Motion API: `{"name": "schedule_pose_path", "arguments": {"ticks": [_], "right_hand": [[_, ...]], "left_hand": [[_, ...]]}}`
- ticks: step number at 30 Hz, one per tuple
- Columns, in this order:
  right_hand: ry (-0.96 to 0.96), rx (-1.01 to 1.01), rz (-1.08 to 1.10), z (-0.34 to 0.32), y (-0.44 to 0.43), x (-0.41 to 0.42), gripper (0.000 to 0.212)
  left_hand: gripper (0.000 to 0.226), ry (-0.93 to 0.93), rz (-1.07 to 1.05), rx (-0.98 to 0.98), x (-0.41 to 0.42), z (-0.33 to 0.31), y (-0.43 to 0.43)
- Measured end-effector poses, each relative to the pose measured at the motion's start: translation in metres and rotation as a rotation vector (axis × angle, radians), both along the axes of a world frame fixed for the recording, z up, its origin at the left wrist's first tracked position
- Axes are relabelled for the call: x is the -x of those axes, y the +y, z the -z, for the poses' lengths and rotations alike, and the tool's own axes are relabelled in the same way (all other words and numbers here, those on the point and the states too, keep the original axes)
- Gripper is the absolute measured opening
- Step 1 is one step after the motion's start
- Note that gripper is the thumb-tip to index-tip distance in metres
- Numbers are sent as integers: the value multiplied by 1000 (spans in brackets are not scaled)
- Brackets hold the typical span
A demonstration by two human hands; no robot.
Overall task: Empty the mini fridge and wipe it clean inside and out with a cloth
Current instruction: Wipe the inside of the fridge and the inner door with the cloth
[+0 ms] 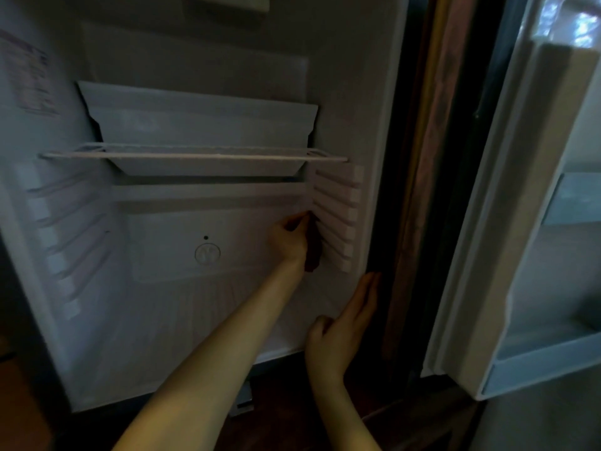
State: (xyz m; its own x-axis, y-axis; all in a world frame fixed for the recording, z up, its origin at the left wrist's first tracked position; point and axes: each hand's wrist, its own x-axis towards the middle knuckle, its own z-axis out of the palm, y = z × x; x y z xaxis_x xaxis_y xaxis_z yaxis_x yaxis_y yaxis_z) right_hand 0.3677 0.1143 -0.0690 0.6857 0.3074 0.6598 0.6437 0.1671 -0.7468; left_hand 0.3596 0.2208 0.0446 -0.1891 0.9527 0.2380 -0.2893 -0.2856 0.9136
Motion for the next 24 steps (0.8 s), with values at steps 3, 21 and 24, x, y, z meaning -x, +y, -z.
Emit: {"name": "schedule_pose_path", "arguments": {"ticks": [3,21,24], "right_hand": [[-13,-6,3,0,0,0,107],[12,-27,-70,-4,-3,1,101],[19,-4,-108,-3,-4,-1,96]], "left_hand": [[14,48,80,-65,2,11,-17],[7,237,76,-126,11,12,-26],[21,231,124,-215,10,15,-68]]}}
